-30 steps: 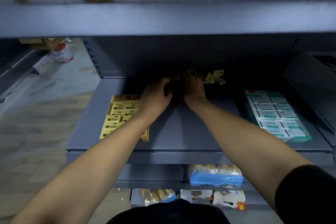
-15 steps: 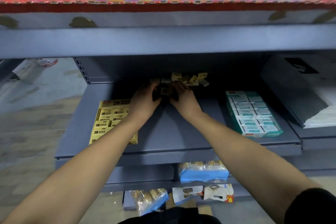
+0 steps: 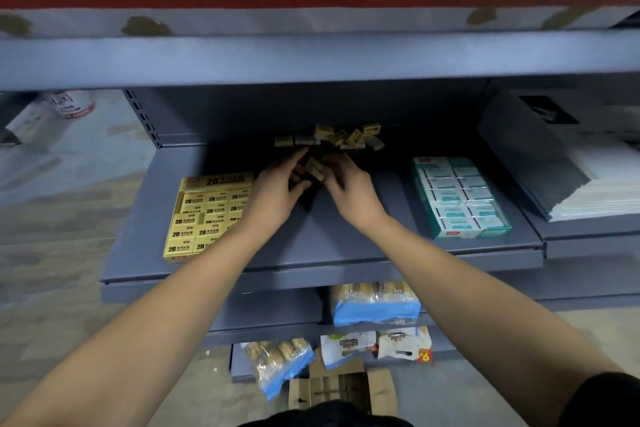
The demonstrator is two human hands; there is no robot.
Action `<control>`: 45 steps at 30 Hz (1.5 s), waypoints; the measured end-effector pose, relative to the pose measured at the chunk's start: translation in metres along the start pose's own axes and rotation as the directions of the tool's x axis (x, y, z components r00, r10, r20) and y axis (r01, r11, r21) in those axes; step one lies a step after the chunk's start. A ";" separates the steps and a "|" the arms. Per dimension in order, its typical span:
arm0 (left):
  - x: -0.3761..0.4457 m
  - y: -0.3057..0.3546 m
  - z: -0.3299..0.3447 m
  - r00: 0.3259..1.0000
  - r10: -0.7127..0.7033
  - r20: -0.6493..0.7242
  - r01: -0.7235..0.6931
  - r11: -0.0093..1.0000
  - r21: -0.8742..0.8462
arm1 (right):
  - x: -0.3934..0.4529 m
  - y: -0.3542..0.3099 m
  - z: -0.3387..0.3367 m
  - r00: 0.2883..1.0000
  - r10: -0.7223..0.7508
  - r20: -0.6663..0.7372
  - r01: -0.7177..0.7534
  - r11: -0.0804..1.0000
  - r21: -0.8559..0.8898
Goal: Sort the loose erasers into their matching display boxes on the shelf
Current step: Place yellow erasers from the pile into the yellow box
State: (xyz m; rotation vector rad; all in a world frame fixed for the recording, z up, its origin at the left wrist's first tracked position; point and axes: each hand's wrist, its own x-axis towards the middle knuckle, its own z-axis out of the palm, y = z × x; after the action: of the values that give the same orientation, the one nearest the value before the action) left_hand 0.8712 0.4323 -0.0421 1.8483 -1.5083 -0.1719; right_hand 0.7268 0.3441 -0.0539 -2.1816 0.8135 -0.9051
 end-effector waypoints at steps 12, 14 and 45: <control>-0.008 0.014 0.000 0.995 0.038 -0.087 -0.038 0.999 -0.004 | -0.013 -0.005 -0.007 0.996 0.086 0.005 -0.086 0.985 0.148; -0.007 0.014 0.001 0.994 0.032 -0.101 -0.033 0.999 -0.008 | -0.011 -0.004 -0.006 0.984 0.178 0.003 -0.173 0.952 0.252; 0.000 0.022 0.004 0.995 0.066 -0.072 -0.063 0.997 0.038 | -0.010 0.001 -0.024 0.969 -0.241 -0.059 0.222 0.948 -0.226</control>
State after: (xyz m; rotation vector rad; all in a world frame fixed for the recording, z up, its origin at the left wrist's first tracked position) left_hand 0.8512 0.4298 -0.0314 1.8113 -1.5273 -0.0464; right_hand 0.7026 0.3431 -0.0443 -2.4845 0.7352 -1.0748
